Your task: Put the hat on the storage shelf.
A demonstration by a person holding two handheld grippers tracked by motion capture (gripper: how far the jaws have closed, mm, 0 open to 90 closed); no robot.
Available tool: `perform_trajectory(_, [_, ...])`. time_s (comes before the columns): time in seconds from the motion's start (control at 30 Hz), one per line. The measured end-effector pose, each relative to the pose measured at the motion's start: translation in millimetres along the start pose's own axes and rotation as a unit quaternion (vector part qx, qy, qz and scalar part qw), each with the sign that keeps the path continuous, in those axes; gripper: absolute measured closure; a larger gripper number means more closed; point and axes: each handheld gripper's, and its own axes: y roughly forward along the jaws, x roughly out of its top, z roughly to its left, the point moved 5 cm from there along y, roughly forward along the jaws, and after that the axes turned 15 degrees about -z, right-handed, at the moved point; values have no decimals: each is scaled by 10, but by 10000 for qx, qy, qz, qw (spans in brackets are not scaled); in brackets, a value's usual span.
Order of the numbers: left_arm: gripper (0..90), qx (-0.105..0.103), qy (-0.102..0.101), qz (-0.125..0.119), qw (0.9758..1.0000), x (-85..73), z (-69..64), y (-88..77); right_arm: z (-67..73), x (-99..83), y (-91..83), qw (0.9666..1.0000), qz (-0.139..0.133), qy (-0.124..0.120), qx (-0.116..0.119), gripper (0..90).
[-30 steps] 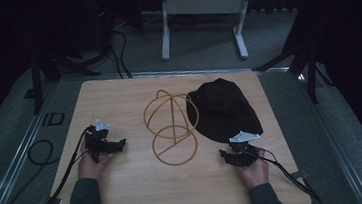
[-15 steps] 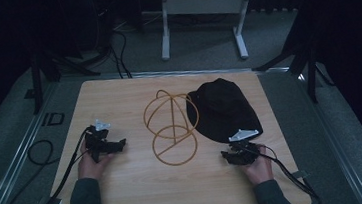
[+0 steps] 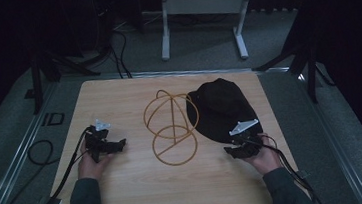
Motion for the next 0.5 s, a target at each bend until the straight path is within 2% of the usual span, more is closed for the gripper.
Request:
perform_trajectory(0.27, [20,-1,-2,-2,10000,0,0,0,-90,139,-134,9991,170,-246,288,563])
perform_trajectory(0.5, [20,-1,0,1,10000,0,0,0,-155,238,-206,9974,406,-448,380,555])
